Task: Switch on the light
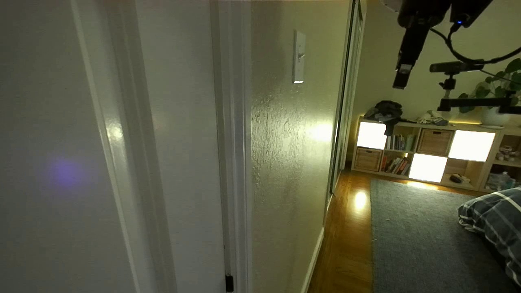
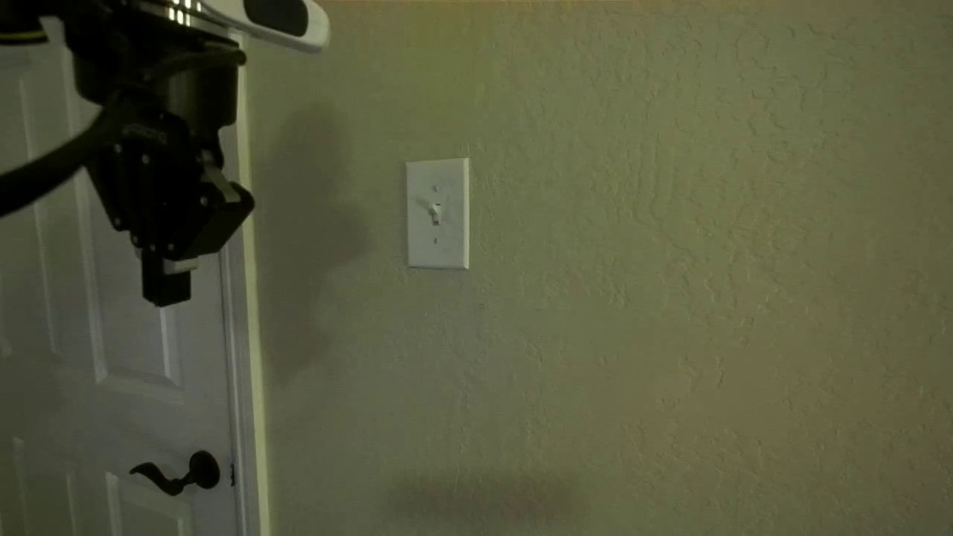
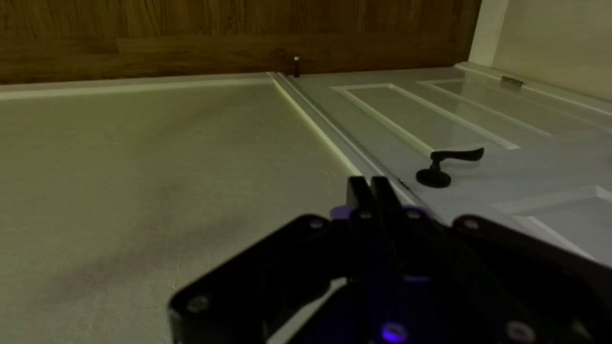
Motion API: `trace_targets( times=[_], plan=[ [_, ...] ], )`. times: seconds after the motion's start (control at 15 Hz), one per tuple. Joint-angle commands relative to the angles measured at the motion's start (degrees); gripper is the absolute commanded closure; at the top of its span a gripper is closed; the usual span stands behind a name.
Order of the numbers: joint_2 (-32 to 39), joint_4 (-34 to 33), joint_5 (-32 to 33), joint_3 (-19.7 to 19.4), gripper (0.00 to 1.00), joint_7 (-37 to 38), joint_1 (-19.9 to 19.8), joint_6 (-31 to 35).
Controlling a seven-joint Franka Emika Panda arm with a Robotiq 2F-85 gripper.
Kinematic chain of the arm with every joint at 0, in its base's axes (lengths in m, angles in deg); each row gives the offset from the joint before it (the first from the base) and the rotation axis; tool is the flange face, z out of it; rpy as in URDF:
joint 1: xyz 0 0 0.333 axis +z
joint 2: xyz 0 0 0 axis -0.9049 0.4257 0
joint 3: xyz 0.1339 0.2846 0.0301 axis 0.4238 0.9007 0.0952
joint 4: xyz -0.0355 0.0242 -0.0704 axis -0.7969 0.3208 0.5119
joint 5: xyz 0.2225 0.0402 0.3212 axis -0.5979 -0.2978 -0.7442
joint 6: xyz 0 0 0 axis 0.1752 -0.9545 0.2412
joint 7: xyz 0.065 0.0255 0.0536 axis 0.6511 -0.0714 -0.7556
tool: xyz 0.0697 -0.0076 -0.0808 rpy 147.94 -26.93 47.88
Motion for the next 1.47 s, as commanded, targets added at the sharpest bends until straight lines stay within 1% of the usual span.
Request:
trace_targets(
  times=[0.0, 0.2, 0.27, 1.4],
  plan=[
    [-3.59, 3.68, -0.26, -1.26, 0.93, 2.21, 1.66, -1.41],
    [-3.98, 4.27, -0.51, -1.38, 0.93, 2.21, 1.84, -1.60],
    [-1.14, 1.94, 0.26, -1.46, 0.93, 0.88, 1.92, -0.73],
    [-0.80, 1.86, 0.22, -1.63, 0.93, 0.84, 2.23, -0.69]
  ],
)
